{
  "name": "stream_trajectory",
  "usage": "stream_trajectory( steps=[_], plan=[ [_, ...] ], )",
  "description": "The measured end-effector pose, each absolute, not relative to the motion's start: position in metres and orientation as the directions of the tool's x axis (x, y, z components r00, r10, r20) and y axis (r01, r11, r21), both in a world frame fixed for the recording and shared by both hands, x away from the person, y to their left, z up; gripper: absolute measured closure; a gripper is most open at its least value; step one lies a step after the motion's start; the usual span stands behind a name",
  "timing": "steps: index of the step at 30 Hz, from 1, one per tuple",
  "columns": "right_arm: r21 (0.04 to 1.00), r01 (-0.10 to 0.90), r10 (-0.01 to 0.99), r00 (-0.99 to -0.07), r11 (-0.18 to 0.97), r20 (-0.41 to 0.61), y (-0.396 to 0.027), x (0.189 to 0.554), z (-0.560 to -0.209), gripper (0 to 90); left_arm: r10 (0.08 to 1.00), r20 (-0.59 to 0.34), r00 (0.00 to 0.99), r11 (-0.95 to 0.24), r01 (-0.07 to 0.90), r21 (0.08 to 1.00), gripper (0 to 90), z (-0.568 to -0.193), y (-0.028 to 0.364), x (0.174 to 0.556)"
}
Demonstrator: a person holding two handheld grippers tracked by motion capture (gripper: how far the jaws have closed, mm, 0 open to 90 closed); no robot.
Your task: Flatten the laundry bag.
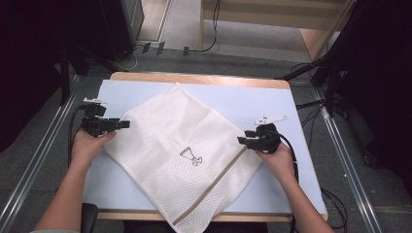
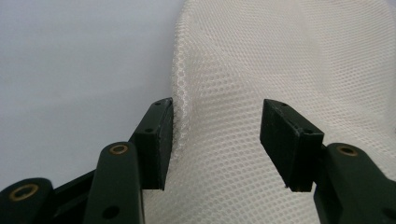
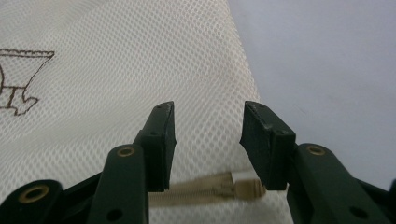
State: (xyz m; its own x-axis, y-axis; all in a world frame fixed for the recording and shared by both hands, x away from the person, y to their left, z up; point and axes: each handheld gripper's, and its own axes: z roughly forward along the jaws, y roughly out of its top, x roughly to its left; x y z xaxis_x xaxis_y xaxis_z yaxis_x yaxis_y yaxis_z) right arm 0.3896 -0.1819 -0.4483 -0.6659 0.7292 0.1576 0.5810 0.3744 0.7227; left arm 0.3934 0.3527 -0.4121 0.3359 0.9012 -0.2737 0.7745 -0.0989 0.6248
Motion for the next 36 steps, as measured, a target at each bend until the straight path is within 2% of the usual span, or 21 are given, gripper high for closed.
stream_trajectory(
  steps=[5, 13, 21, 24, 26, 29, 30, 32, 36],
  plan=[
    [0.713, 0.573, 0.73, -0.671, 0.404, 0.125, -0.168, 0.411, -0.45, 55.9, 0.9, -0.277, 0.335, -0.088, 0.764, 0.639, 44.1, -0.405, 0.355, 0.381],
    [0.723, 0.57, 0.735, -0.666, 0.39, 0.128, -0.153, 0.439, -0.449, 55.7, 0.906, -0.268, 0.327, -0.086, 0.763, 0.641, 43.8, -0.399, 0.362, 0.364],
    [0.722, 0.575, 0.738, -0.662, 0.386, 0.133, -0.134, 0.468, -0.455, 48.6, 0.906, -0.275, 0.322, -0.077, 0.763, 0.641, 43.8, -0.398, 0.363, 0.349],
    [0.692, 0.591, 0.73, -0.67, 0.415, 0.135, -0.124, 0.474, -0.459, 47.8, 0.907, -0.271, 0.323, -0.085, 0.769, 0.634, 43.8, -0.4, 0.362, 0.345],
    [0.681, 0.591, 0.726, -0.676, 0.433, 0.126, -0.116, 0.475, -0.462, 52.8, 0.908, -0.27, 0.32, -0.084, 0.771, 0.632, 43.8, -0.401, 0.364, 0.343],
    [0.666, 0.573, 0.719, -0.691, 0.477, 0.079, -0.107, 0.473, -0.466, 74.5, 0.91, -0.273, 0.313, -0.077, 0.772, 0.631, 43.8, -0.401, 0.365, 0.342],
    [0.668, 0.561, 0.714, -0.697, 0.488, 0.063, -0.105, 0.472, -0.467, 79.1, 0.91, -0.275, 0.311, -0.072, 0.771, 0.633, 43.8, -0.401, 0.365, 0.342],
    [0.667, 0.573, 0.72, -0.69, 0.477, 0.077, -0.105, 0.472, -0.465, 82.9, 0.909, -0.276, 0.312, -0.074, 0.772, 0.631, 43.9, -0.401, 0.365, 0.342],
    [0.664, 0.597, 0.739, -0.666, 0.451, 0.097, -0.114, 0.474, -0.463, 84.0, 0.906, -0.272, 0.324, -0.087, 0.772, 0.63, 43.9, -0.402, 0.361, 0.344]
  ],
)
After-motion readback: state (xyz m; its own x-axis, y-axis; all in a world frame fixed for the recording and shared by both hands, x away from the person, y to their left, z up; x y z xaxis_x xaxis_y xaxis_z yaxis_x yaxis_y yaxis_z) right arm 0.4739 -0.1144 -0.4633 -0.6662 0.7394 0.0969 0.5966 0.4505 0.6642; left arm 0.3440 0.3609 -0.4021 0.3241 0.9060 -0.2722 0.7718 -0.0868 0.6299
